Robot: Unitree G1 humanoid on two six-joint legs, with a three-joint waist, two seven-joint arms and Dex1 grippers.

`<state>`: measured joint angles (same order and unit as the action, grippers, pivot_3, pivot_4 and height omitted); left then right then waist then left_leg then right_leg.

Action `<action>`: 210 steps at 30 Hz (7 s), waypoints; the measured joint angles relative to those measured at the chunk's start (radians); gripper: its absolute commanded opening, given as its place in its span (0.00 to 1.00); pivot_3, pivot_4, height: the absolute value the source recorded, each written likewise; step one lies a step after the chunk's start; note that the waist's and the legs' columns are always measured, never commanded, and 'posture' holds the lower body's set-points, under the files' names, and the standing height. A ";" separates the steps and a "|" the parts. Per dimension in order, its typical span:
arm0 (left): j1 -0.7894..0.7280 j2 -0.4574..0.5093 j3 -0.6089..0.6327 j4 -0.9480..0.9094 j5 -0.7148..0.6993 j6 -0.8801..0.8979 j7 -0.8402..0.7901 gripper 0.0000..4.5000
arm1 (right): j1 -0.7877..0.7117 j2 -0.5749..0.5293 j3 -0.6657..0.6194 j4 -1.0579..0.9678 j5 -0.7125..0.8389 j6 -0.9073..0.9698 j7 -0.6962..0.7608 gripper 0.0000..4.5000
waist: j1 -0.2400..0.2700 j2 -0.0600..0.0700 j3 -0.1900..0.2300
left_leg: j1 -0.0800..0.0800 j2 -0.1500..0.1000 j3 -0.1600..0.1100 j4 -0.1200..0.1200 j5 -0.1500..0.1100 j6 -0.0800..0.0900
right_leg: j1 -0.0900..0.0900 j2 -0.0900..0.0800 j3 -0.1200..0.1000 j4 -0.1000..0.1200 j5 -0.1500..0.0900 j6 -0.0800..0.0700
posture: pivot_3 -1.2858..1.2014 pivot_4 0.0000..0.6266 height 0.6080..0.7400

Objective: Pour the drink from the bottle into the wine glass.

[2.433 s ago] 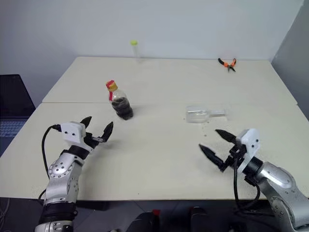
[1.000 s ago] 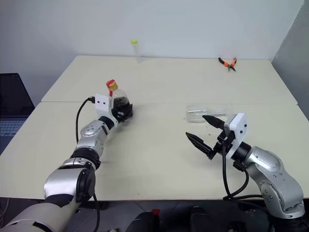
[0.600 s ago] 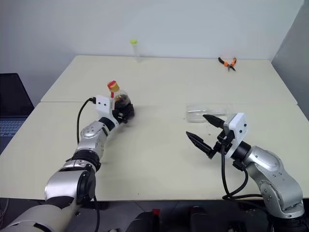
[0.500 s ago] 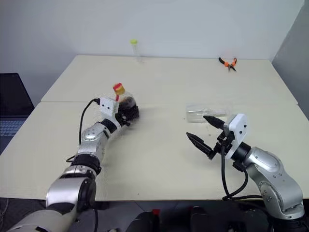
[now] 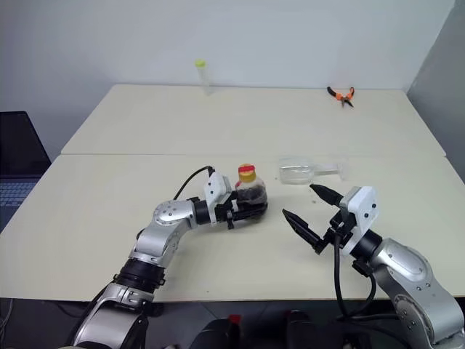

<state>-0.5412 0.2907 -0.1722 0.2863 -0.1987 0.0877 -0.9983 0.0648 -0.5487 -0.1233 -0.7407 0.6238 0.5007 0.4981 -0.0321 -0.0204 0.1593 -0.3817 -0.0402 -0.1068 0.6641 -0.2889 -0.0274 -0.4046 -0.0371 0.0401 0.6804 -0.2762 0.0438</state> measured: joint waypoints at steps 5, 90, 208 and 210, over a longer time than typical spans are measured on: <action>-0.047 -0.019 -0.029 0.004 0.001 0.007 -0.042 0.43 | -0.020 -0.035 -0.024 -0.064 0.057 0.072 -0.041 1.00 | 0.004 0.000 0.000 | 0.000 -0.001 0.000 0.000 0.000 0.000 | 0.001 -0.001 0.000 -0.001 0.000 0.000 | 0.52 0.24 1.00; -0.083 -0.079 -0.147 0.068 0.063 -0.035 -0.137 0.20 | -0.194 0.056 -0.031 -0.160 0.143 0.348 -0.310 0.88 | 0.023 0.002 0.002 | -0.002 -0.001 0.000 0.001 0.001 -0.001 | -0.001 -0.001 0.000 0.000 0.000 0.000 | 0.52 0.24 1.00; -0.080 -0.081 -0.137 0.073 0.062 -0.036 -0.122 0.14 | -0.126 -0.105 -0.088 -0.039 0.068 0.227 -0.109 1.00 | 0.006 0.005 0.005 | -0.002 -0.001 0.000 0.000 0.000 0.001 | 0.000 -0.001 -0.001 -0.001 0.000 0.000 | 0.52 0.24 1.00; -0.080 -0.080 -0.136 0.073 0.062 -0.038 -0.123 0.14 | -0.107 -0.120 -0.121 -0.039 0.086 0.231 -0.091 1.00 | 0.006 0.005 0.005 | -0.002 -0.001 0.000 0.000 0.000 0.001 | 0.000 -0.001 -0.001 -0.001 0.000 0.000 | 0.52 0.24 1.00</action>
<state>-0.6214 0.2103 -0.3086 0.3593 -0.1364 0.0501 -1.1208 -0.0424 -0.6692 -0.2445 -0.7801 0.7103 0.7314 0.4074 -0.0261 -0.0158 0.1644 -0.3834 -0.0412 -0.1064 0.6645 -0.2886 -0.0265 -0.4045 -0.0382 0.0396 0.6796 -0.2764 0.0441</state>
